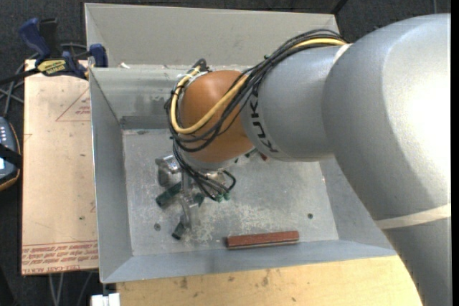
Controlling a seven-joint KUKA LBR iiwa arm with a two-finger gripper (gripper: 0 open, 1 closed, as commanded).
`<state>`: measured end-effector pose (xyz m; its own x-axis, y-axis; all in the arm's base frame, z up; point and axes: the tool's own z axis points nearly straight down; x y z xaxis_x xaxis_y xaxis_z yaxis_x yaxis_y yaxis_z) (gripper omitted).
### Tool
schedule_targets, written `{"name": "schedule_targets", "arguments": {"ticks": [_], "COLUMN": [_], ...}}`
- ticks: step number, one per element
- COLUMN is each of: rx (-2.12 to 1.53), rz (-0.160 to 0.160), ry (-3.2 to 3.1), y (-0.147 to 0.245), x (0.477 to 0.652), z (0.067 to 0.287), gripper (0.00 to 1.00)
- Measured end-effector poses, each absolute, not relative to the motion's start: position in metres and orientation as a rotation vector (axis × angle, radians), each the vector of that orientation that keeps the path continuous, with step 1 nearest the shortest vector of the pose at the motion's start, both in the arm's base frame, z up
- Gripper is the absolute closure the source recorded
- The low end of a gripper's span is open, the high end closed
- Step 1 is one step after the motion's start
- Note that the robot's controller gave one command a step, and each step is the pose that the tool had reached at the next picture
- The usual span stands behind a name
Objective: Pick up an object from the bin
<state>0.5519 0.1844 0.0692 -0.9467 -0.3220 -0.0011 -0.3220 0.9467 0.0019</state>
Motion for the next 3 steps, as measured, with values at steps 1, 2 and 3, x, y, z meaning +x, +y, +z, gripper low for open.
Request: {"name": "schedule_targets", "arguments": {"ticks": [1,2,3], "rx": [-0.496,-0.509,-0.509], "rz": [0.003,0.007,0.007], "ry": [3.099,3.095,3.095], "y": [0.1857,0.1869,0.1869], "x": [0.5490,0.5538,0.5538], "z": [0.0750,0.0728,0.0728], "gripper": [0.00,1.00,1.00]}}
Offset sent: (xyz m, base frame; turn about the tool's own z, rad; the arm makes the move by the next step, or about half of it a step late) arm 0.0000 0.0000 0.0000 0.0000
